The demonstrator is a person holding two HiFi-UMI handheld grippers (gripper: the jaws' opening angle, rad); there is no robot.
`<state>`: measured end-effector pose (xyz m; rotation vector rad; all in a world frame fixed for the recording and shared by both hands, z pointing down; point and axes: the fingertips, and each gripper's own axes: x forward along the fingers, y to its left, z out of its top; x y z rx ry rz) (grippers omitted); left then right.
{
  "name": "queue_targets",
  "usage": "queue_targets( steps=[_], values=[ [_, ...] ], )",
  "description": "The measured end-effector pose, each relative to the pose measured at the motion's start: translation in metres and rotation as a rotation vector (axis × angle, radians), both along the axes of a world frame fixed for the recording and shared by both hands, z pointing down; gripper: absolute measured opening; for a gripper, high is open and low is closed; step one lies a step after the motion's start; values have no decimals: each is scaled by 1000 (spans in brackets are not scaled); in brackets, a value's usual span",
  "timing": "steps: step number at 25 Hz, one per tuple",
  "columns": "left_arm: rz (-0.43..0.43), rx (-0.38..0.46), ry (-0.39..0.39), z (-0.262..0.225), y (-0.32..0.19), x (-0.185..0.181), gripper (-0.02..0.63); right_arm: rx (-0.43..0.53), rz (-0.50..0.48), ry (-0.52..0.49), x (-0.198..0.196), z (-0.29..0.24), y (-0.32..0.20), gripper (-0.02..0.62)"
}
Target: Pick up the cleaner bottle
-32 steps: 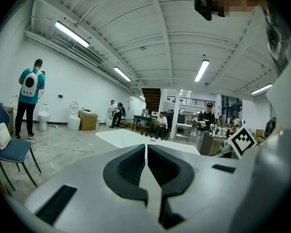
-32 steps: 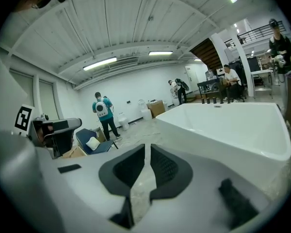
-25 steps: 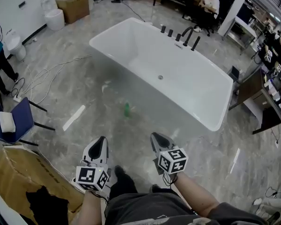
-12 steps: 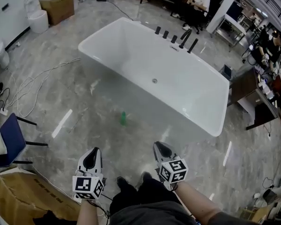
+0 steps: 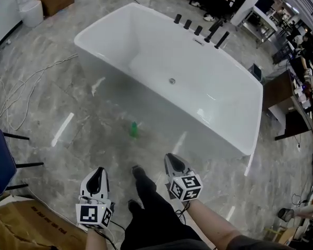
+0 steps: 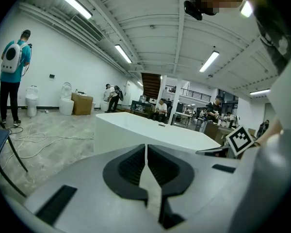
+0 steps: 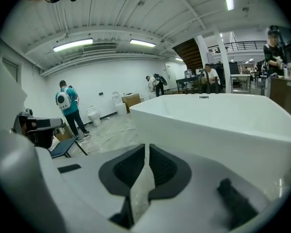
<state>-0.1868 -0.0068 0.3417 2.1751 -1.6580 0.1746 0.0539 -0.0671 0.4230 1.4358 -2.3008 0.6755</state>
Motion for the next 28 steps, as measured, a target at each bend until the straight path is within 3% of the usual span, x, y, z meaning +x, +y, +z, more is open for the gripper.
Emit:
queue_targets(
  steps=[6,10,15,20,25,28],
  values=[
    [3,11,-71,60,-53,-10,25,10,29,2,-12,69,-65,35],
    [-42,-12,-64,106,-88,-24,25,5,-3,25,-30,113,-100,37],
    [-39,-49,-78,154,-135,-26,25,-43,-3,26,-40,168,-137,42],
    [-93,-35,-82,195,-167,-36,25,-53,-38,55,-44,210,-163,99],
    [-78,-27,-74,247,-179,-39,25,1,-5,58,-41,256,-177,146],
    [-55,-24,-93,282,-182,-41,25,55,23,89,-39,288,-177,206]
  ],
)
